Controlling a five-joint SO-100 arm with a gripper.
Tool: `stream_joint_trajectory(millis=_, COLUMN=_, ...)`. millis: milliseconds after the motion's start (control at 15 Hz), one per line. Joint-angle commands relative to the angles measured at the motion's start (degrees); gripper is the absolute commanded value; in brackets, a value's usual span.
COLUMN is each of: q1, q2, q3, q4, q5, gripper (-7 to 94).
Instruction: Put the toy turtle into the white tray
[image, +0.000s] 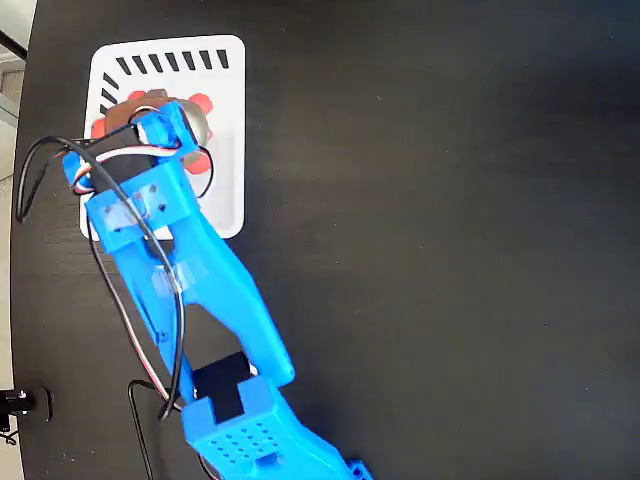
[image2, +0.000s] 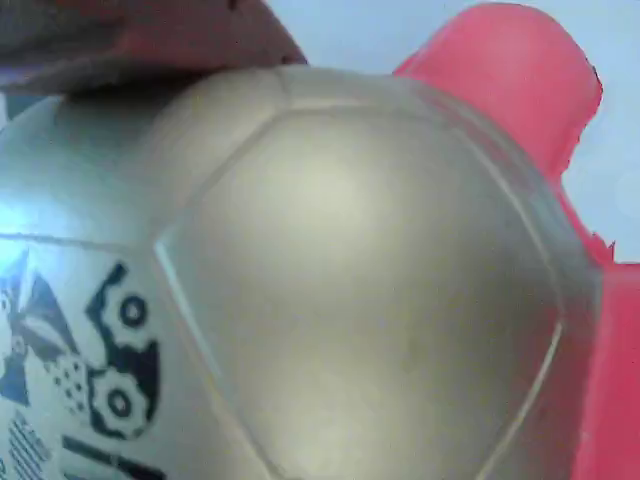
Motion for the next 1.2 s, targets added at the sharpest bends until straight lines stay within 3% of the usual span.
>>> stream_joint_trajectory(millis=0, q1=-0.44, q2=2.9, q3=-3.16, q4=-0.09, q5=0.18, gripper=46)
stream_joint_trajectory(millis=200, q1=-0.97, q2=2.55, q3=-3.08, q4=0.26, q5=0.09, gripper=62)
stream_joint_trajectory(millis=733, q1=-0.62, q2=5.8, q3=-3.96, q4=2.72, q5=0.97, gripper=62)
stream_joint_trajectory(millis=800, q1=-0.09, q2=8.61, q3=-4.04, q4=2.99, q5=1.58, gripper=55)
stream_joint_trajectory(millis=933, q1=0.97, q2=17.23, q3=-1.32, q4=2.99, q5=1.67, gripper=18)
stream_joint_trajectory(millis=1000, q1=1.67, q2=22.24, q3=0.97, q4=2.81, q5=2.02, gripper=6)
stream_joint_trajectory(millis=1067, q1=2.46, q2=27.33, q3=3.87, q4=2.9, q5=2.81, gripper=-1)
stream_joint_trajectory(millis=1133, q1=3.43, q2=33.84, q3=8.79, q4=2.11, q5=2.99, gripper=-1)
